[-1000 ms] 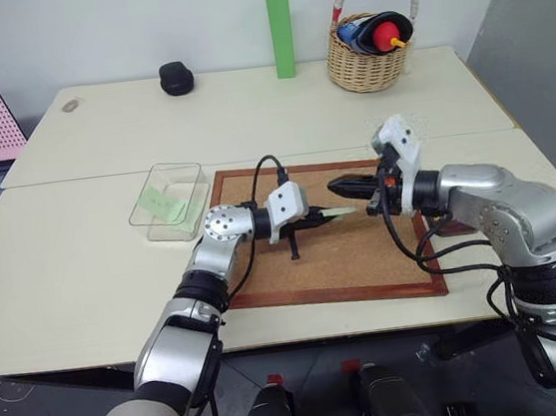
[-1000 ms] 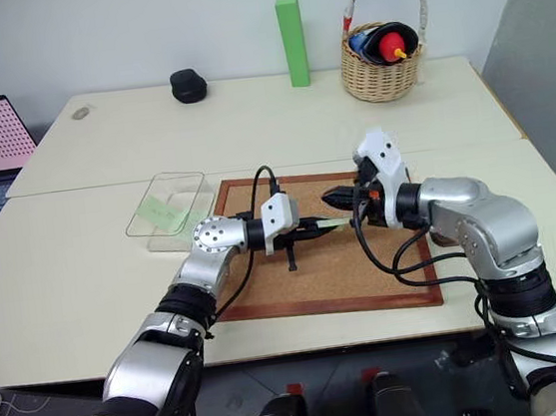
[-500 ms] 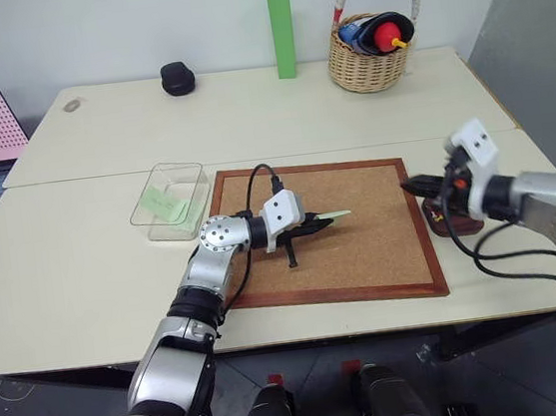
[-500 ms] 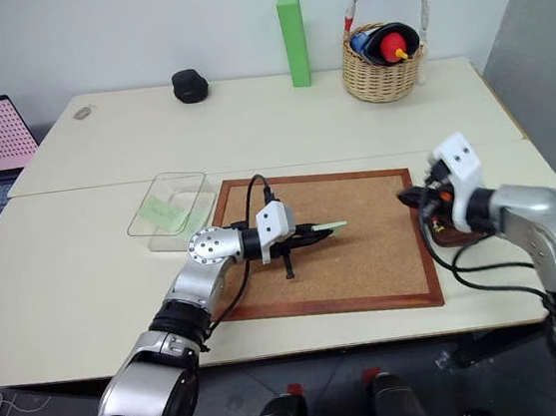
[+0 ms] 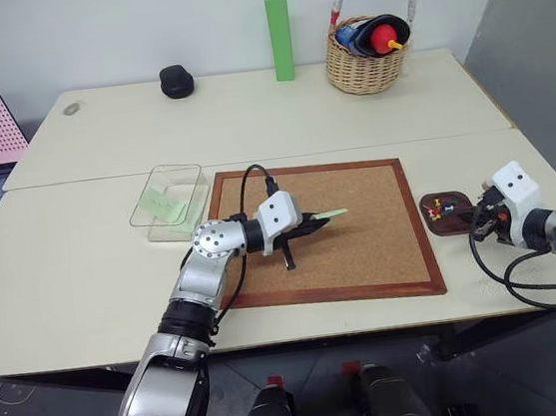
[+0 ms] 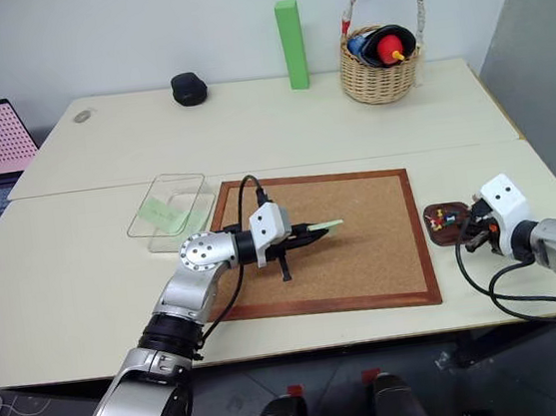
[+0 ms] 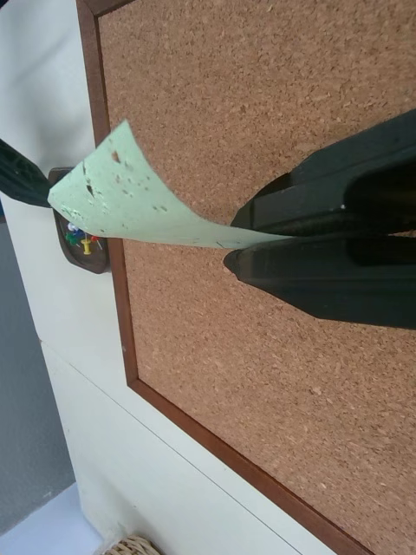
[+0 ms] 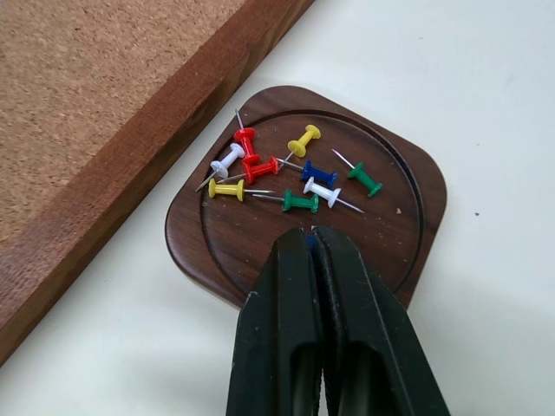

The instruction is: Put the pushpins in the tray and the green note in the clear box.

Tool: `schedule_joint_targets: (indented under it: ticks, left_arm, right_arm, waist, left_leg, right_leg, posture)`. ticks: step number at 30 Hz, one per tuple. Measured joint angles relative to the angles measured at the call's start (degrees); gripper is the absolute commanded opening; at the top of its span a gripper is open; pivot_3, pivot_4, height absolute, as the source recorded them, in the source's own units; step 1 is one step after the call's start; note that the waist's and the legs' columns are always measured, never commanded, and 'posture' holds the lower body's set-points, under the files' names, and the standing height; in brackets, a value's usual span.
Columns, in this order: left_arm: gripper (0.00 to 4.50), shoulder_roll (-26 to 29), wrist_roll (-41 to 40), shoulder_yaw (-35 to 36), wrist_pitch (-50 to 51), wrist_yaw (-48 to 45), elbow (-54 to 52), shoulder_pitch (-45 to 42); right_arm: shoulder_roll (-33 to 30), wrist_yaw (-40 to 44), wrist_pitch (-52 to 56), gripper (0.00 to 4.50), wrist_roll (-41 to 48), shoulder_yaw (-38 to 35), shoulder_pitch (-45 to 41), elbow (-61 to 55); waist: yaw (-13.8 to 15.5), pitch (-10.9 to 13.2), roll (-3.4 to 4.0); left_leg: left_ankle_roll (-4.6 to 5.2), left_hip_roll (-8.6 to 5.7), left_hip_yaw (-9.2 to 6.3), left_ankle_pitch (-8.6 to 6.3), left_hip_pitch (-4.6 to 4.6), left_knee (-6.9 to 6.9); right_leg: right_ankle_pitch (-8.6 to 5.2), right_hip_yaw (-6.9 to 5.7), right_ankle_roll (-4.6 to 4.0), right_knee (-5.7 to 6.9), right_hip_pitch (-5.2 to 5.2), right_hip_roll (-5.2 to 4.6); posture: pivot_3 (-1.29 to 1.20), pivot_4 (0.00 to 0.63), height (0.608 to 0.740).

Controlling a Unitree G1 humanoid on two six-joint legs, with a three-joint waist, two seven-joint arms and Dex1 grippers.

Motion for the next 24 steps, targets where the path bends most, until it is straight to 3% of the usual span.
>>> schedule_joint_targets:
  ticks: [11, 24]
  left_arm:
    - [0.0, 0.45, 0.03, -0.04, 0.98, 0.37, -1.52, 0.93]
    - [0.0, 0.53, -0.21, 0.07, 1.48, 1.39, -1.59, 0.93]
  right_arm:
    - [2.38, -1.26, -1.95, 2.87, -1.85, 0.27, -3.02, 3.5]
    - [2.65, 0.95, 1.84, 2.87, 3.63, -2.89, -4.6, 0.06]
  waist:
    - [-0.01, 0.0, 0.0]
    - [0.01, 0.0, 0.0]
  left_leg:
    - [0.0, -0.01, 0.02, 0.0, 0.0, 0.0]
    - [0.0, 0.0, -0.01, 0.0, 0.01, 0.0]
  right_leg:
    - [0.0, 0.02, 0.0, 0.0, 0.0, -0.01]
    - [0.0, 0.01, 0.0, 0.02, 0.01, 0.0]
  posture:
    - [0.0, 0.15, 0.74]
    - [0.0, 0.15, 0.74]
